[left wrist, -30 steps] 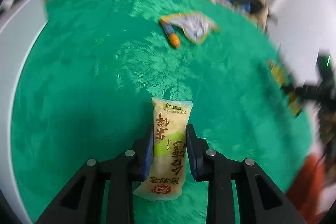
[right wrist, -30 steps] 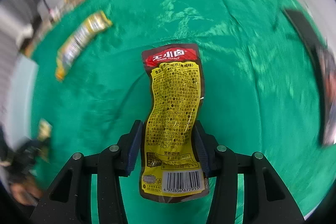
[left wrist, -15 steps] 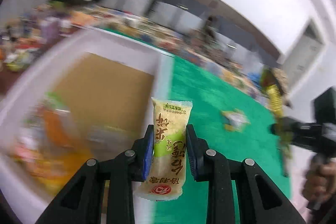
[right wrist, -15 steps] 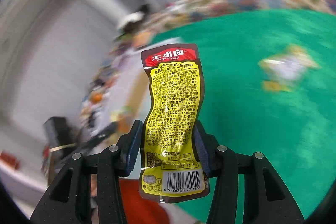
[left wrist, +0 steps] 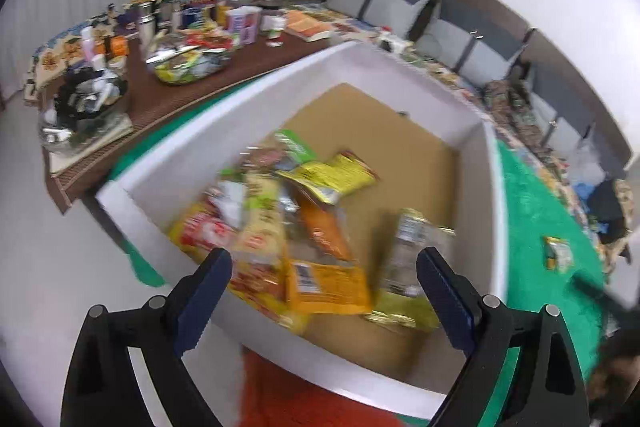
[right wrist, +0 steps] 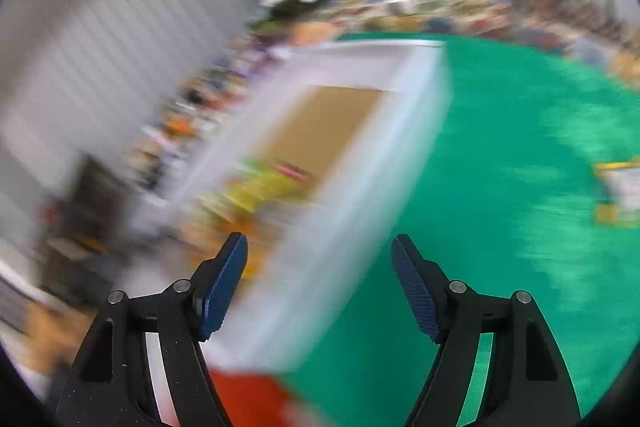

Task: Organize snacks

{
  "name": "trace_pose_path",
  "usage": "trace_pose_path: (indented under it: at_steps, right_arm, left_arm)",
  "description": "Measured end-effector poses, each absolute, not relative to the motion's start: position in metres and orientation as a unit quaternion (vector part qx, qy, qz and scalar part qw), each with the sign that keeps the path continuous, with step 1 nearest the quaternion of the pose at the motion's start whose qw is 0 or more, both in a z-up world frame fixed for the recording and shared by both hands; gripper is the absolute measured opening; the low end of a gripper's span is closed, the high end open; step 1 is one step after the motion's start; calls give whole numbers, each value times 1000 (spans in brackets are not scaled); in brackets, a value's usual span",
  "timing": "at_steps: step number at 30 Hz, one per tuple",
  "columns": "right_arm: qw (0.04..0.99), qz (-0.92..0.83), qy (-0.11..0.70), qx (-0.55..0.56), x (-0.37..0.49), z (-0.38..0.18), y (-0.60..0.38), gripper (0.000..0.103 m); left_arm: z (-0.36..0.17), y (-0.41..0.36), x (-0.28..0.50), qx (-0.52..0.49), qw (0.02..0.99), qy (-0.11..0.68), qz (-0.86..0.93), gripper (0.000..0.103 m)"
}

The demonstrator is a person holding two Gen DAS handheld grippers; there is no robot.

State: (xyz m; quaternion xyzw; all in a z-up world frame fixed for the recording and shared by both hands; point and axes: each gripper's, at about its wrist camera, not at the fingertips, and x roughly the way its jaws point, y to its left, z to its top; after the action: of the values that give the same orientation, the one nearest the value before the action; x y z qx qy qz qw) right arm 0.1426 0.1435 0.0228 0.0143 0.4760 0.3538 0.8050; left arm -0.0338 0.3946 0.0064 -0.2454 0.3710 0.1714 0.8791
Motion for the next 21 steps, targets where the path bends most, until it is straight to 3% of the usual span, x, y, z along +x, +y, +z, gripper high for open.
trace_pose_path:
  at_steps: [4, 9, 16, 21]
  right_arm:
    - [855, 199, 467, -107, 138, -51, 26, 77]
    - [872, 44, 475, -107, 127, -88, -115, 77]
    - [880, -16, 474, -32, 134, -105, -182, 78]
    - [882, -15, 471, 8, 111, -101, -214, 85]
  left_arm:
    - [24, 345, -18, -235, 900, 354, 98, 94]
    - [33, 241, 27, -187, 912, 364, -22, 101]
    - [-34, 105, 103, -87, 884, 451, -90, 101]
    - [-83, 56, 151, -29, 868, 490, -70, 101]
